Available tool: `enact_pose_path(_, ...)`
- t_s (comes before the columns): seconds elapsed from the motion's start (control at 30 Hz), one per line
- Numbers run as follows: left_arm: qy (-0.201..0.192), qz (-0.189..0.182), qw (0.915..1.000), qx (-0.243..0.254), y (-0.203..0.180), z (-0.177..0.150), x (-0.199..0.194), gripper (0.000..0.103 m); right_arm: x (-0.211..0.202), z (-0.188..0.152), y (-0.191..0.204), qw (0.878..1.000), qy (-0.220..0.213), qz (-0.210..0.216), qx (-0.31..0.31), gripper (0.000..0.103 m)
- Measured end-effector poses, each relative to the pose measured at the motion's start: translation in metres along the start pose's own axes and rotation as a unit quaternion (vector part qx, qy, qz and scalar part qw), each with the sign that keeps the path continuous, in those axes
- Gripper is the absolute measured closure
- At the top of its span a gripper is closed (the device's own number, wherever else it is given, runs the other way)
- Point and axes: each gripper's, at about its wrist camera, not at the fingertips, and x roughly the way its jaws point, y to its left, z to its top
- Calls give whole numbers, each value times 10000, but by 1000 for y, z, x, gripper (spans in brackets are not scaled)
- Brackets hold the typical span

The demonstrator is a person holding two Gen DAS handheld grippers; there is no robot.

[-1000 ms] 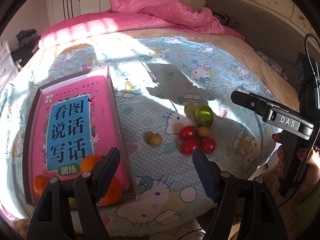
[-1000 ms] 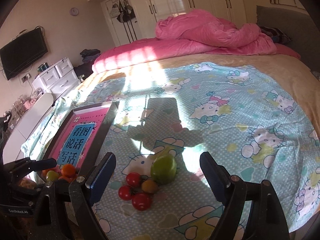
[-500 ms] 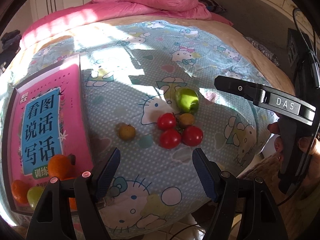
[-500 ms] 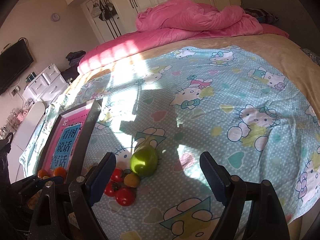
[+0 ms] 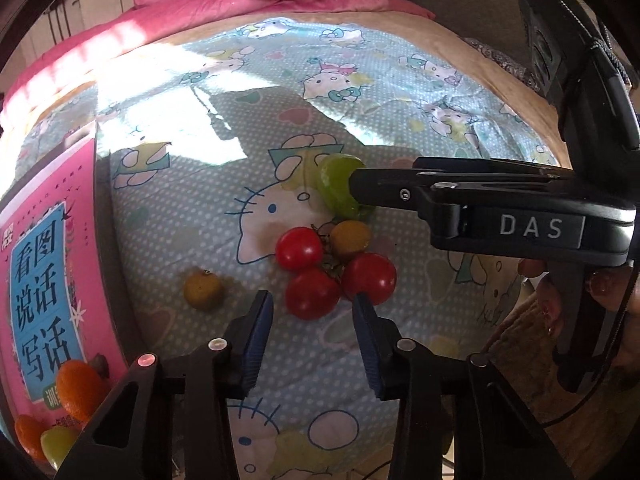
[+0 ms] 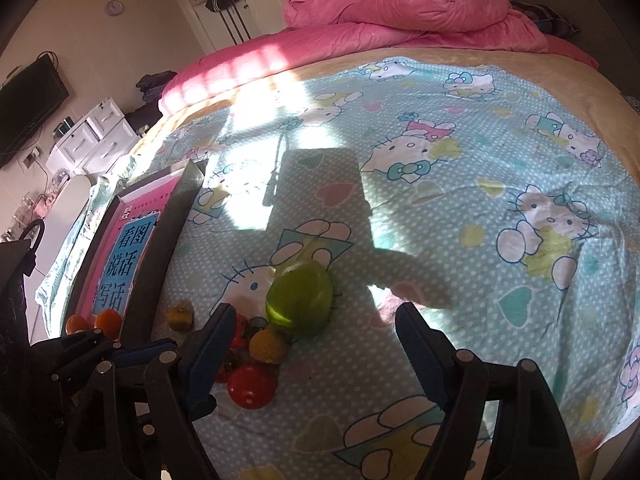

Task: Organize fruits
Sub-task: 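Grasp a red cherry tomato with the left tool while the right tool grasps a green apple, then lift and carry the cherry tomato and green apple over the workbook tray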

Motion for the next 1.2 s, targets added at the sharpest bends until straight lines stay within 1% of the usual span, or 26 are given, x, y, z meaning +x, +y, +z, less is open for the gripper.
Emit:
enact_pose_path(0.1, 42, -14, 10000, 55, 1, 2, 4, 62, 13, 2, -1, 9999, 151, 46, 61, 33)
enact_pose_path(0.23, 119, -55, 9999, 81, 2, 3, 11, 64, 27, 7, 1, 9996, 283, 40, 82, 39)
enact_pose_path(0.27, 152, -57, 9998, 86, 2, 3, 13, 65, 31, 8, 2, 9994, 332, 13, 73, 43)
enact_pose_path(0.33, 199, -102, 9997, 81, 4, 3, 17, 66, 37, 10, 4, 9992, 383, 76, 51, 47)
enact_pose_path(0.4, 222, -81, 9997, 113, 3, 3, 20, 66, 41, 11, 9, 9991, 422, 60, -43, 53)
enact_pose_path(0.47, 221, -84, 9997, 111, 2, 4, 23, 66, 46, 11, 14, 9986, 497, -46, -185, 56)
enact_pose_path(0.53, 203, -115, 9997, 91, 2, 6, 24, 67, 51, 10, 16, 9980, 561, -127, -257, 56)
enact_pose_path(0.67, 191, -146, 9997, 73, 1, 10, 29, 71, 52, 9, 20, 9976, 522, -222, -407, 58)
enact_pose_path(0.77, 195, -137, 9997, 88, -1, 13, 31, 71, 48, 8, 23, 9972, 483, -277, -502, 58)
enact_pose_path(0.9, 198, -168, 9996, 52, 0, 15, 33, 71, 35, 11, 31, 9973, 268, -281, -626, 58)
enact_pose_path(1.03, 175, -200, 9996, -14, 1, 16, 34, 71, 24, 14, 42, 9950, 30, -435, -896, 58)
enact_pose_path(1.2, 141, -226, 9996, -45, 1, 15, 31, 71, 18, 14, 50, 9932, -67, -460, -1070, 58)
